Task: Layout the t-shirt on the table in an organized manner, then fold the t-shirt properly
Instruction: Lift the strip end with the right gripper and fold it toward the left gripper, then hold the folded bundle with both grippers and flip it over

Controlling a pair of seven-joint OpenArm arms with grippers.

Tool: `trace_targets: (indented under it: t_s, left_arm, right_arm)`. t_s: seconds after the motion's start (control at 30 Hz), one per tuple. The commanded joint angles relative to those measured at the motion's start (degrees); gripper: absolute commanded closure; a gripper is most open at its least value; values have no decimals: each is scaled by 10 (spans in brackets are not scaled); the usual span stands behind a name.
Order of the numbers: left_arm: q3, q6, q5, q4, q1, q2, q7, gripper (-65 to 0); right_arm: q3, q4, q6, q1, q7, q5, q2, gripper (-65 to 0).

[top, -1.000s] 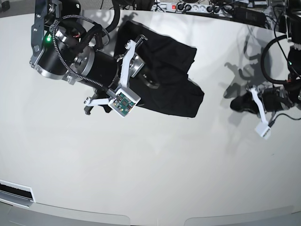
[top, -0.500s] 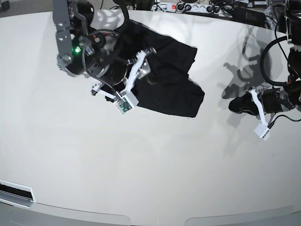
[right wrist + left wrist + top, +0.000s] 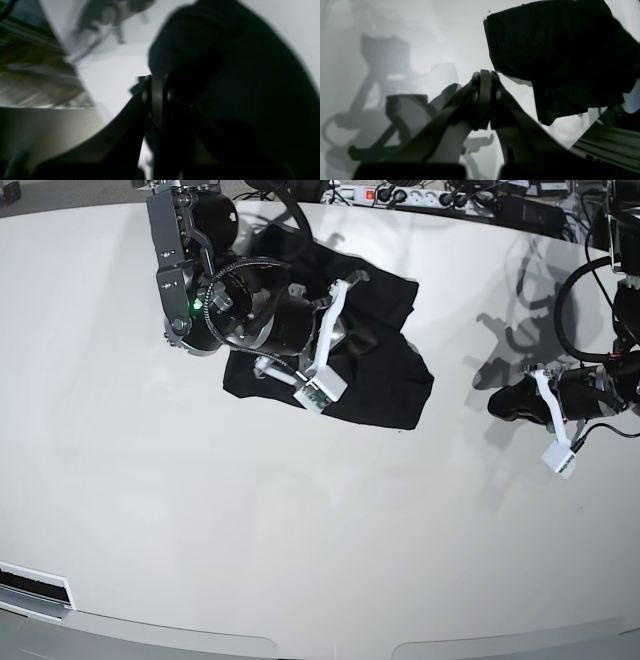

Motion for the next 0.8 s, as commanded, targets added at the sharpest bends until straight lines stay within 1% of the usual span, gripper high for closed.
trace_targets:
  t_s: [0.0, 0.1, 0.17, 0.37, 0.4, 0.47, 0.5, 0.53, 0.57, 0.6, 0.63, 0.67, 0.73, 0.77]
  left_arm:
    - [-5, -5, -12, 8, -10, -11, -9, 0]
    - [-5, -5, -11, 8, -10, -11, -9, 0]
    - [-5, -5, -11, 8, -10, -11, -9, 0]
    - [-5, -5, -13, 8, -10, -11, -9, 0]
    - [-5, -5, -16, 8, -10, -11, -9, 0]
    - [-5, -5, -24, 8, -10, -11, -9, 0]
    - [-5, -5, -29, 8, -10, -11, -9, 0]
    - [-5, -5, -36, 8, -10, -11, -9, 0]
    - [-5, -5, -39, 8, -10, -12, -9, 0]
    - [-5, -5, -38, 8, -13, -13, -8, 0]
    - [-5, -5, -37, 8, -17, -15, -8, 0]
    - [-5, -5, -37, 8, -21, -18, -7, 0]
    - [-5, -5, -42, 9, -31, -25, 1, 0]
    - [-5, -5, -42, 9, -37, -26, 9, 0]
  right_arm:
    - [-1, 18, 5, 6, 0, 35, -11, 0]
    - [-9, 26, 5, 6, -35, 90, -19, 0]
    - [-28, 26, 5, 6, -38, 101, -18, 0]
    - [-134, 26, 5, 7, -38, 96, -19, 0]
    - [-151, 26, 5, 7, -35, 83, -19, 0]
    - [-177, 26, 5, 7, -23, 40, -19, 0]
    - [-186, 26, 5, 7, -10, 16, -19, -39]
    - [-191, 26, 5, 7, 3, -7, -19, -122]
    - [-193, 26, 5, 7, 16, -24, -19, -220]
    - [-193, 26, 5, 13, 26, -35, -18, -317]
    - [-193, 26, 5, 22, 26, -37, -18, -390]
    - [-193, 26, 0, 34, 22, -36, -18, -431]
    - [-191, 26, -19, 59, 10, -37, -18, -437]
    - [-190, 26, -23, 72, 2, -37, -17, -437]
